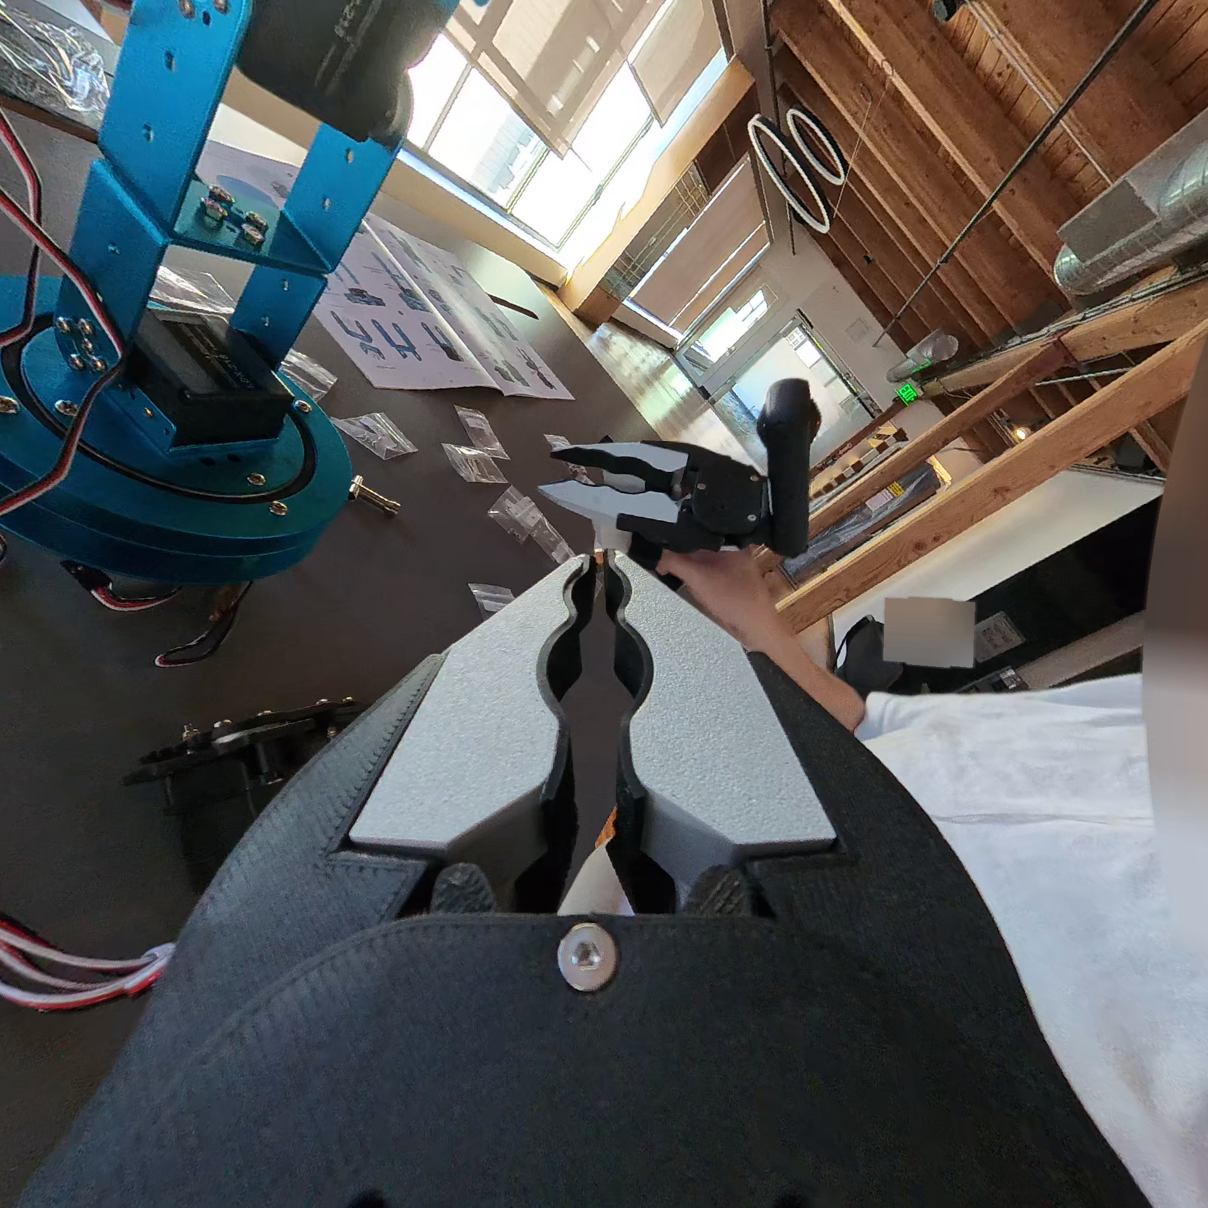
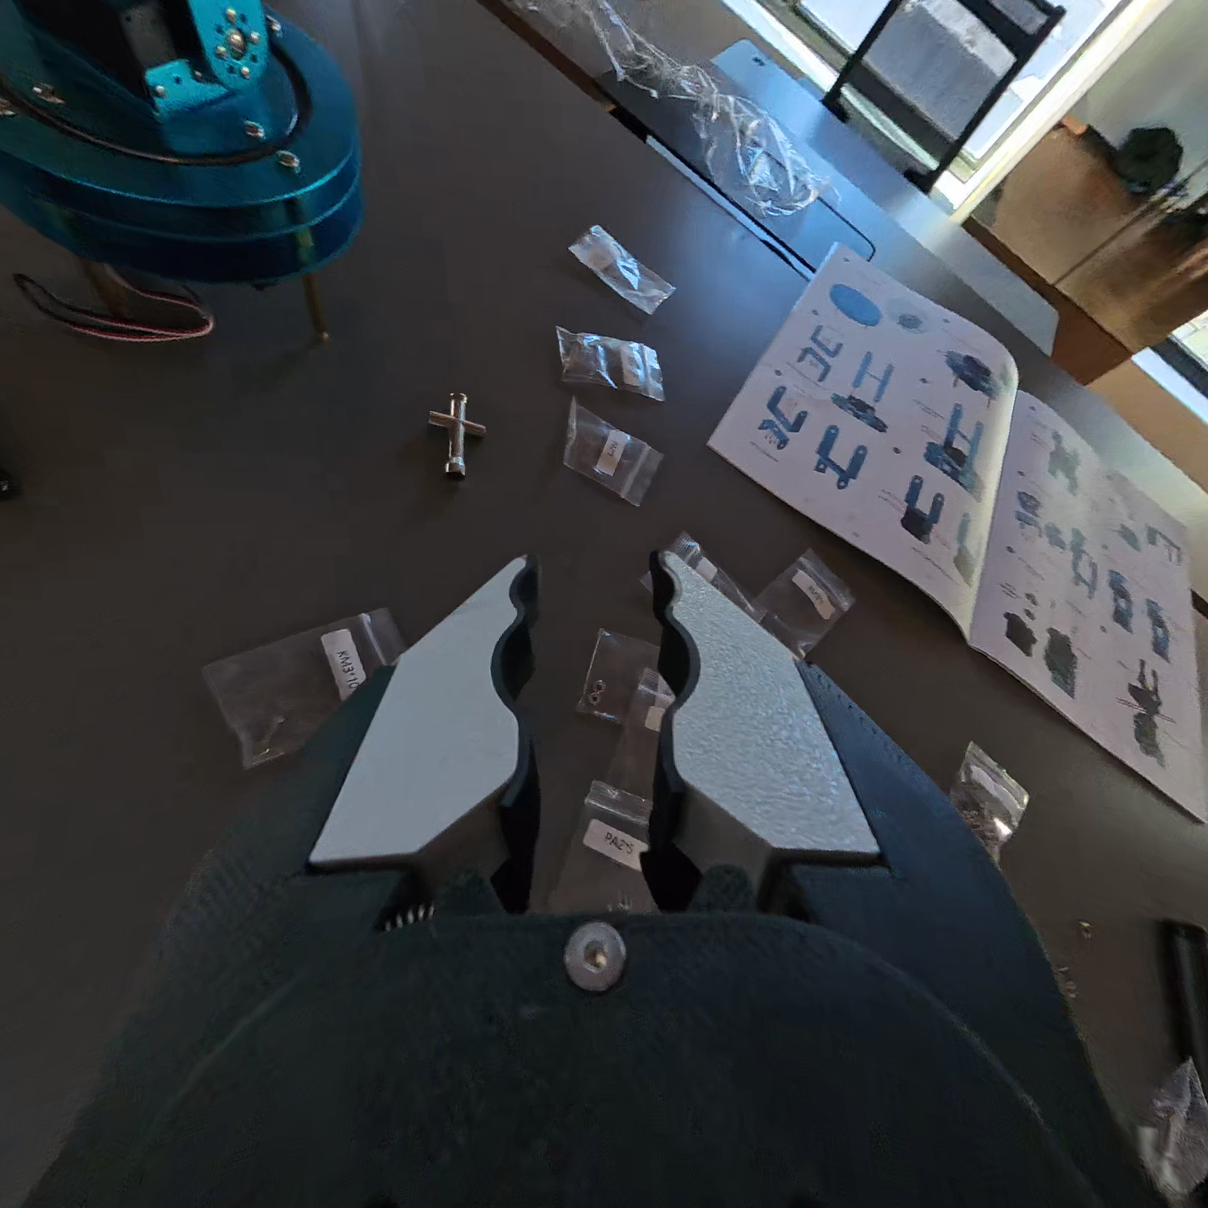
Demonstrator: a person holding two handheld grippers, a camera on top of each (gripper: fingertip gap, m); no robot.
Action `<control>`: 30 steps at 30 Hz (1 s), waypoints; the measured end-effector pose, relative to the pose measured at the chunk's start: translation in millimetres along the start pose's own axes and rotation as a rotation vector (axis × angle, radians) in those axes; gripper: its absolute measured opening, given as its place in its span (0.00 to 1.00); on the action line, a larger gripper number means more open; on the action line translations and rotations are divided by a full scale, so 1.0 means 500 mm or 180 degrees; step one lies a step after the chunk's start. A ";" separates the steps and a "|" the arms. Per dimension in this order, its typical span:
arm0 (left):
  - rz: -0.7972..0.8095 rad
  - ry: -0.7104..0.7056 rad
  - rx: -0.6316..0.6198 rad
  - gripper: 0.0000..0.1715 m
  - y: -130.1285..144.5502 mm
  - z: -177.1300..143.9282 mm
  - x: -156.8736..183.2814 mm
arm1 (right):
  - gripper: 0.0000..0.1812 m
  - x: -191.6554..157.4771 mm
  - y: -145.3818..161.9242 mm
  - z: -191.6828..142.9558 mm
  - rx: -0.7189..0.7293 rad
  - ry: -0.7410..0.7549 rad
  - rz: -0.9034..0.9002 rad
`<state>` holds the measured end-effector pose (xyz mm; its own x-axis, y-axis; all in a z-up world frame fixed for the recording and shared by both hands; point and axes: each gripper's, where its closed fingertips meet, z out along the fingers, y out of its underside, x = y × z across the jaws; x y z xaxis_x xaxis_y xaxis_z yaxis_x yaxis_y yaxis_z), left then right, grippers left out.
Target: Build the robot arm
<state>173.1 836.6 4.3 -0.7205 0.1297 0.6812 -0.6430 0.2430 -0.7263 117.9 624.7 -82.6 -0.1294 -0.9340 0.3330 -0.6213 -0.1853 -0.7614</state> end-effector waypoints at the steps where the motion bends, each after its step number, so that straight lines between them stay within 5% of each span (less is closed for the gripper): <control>1: 0.0016 0.0000 -0.0011 0.01 0.001 -0.003 0.002 | 0.19 0.003 -0.007 -0.009 -0.0020 -0.0027 -0.0089; 6: -0.0019 0.0060 -0.0079 0.01 0.006 -0.014 0.005 | 0.20 0.045 -0.065 -0.044 -0.0140 0.0072 -0.0416; 14: 0.0040 0.0045 -0.0191 0.01 -0.019 -0.023 0.005 | 0.22 0.005 -0.179 -0.069 0.0499 -0.0324 0.0063; 22: 0.0123 0.0257 -0.0220 0.01 -0.028 -0.008 0.035 | 0.23 -0.061 -0.179 -0.081 0.0738 -0.0709 0.0468; 30: 0.0103 0.0403 -0.0218 0.01 -0.019 -0.001 0.039 | 0.23 -0.049 -0.207 -0.080 0.0879 -0.0646 0.0577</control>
<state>165.4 837.4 24.5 -0.6991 0.2578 0.6669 -0.5977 0.3013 -0.7430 154.3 679.0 10.0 -0.0453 -0.9955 0.0834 -0.3674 -0.0610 -0.9281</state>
